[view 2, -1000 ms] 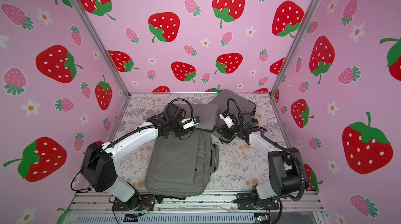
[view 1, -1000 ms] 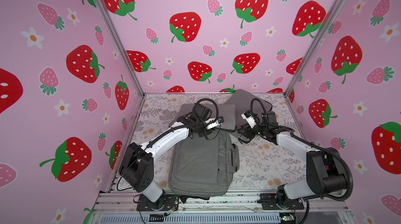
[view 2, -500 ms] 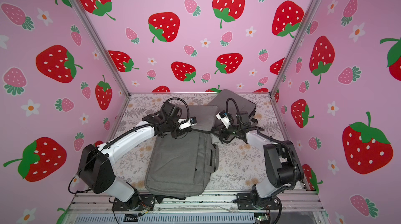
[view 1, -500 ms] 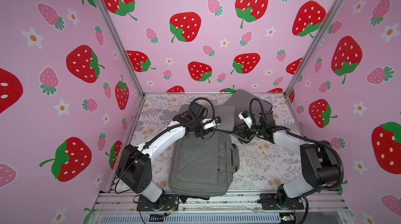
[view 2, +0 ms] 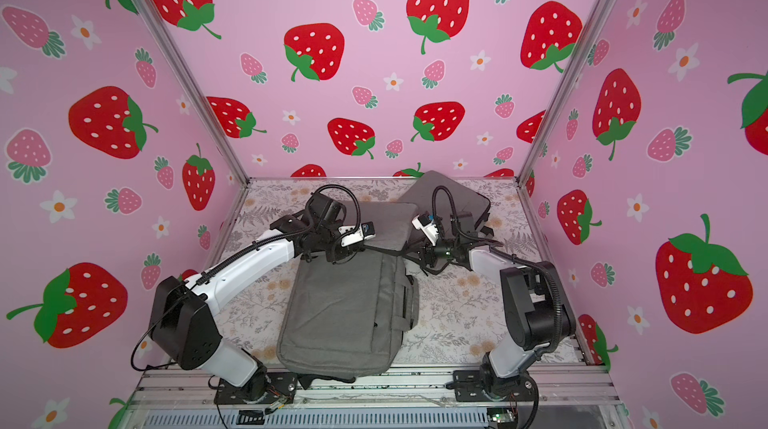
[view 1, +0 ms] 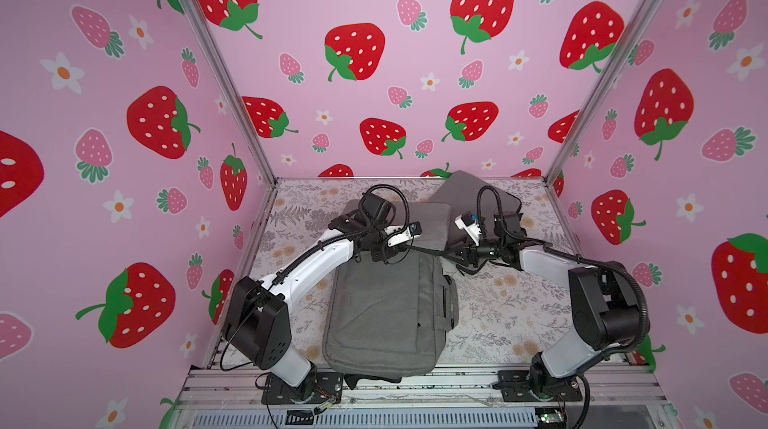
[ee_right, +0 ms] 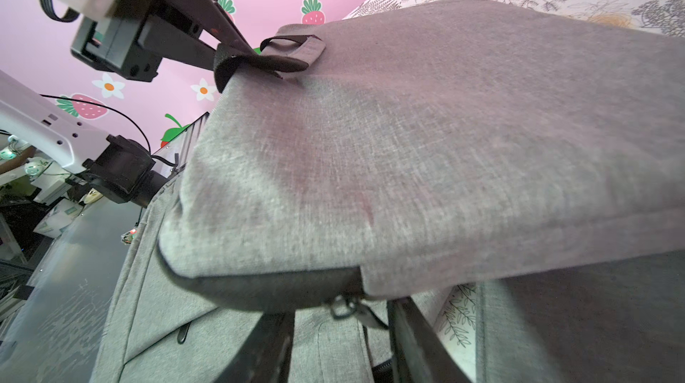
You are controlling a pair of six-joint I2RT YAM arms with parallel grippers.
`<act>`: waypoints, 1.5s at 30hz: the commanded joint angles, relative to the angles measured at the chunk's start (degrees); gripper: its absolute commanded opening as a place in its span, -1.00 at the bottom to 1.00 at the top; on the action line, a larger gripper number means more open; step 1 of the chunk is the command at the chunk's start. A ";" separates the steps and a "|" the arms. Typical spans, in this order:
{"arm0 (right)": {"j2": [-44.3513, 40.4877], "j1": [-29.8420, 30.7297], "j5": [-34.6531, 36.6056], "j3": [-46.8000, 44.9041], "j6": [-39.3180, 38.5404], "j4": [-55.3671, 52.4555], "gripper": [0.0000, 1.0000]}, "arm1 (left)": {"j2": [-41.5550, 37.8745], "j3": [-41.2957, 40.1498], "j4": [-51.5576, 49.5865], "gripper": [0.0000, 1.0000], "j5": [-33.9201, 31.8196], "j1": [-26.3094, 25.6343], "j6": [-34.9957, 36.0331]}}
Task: Open the zippered laptop bag and take out the laptop
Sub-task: Unzip the zipper on the zippered laptop bag.
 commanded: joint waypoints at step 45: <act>-16.21 6.29 17.86 -7.68 -3.81 -6.34 -1.00 | 5.11 6.76 -2.45 -1.00 -3.04 -0.53 -6.94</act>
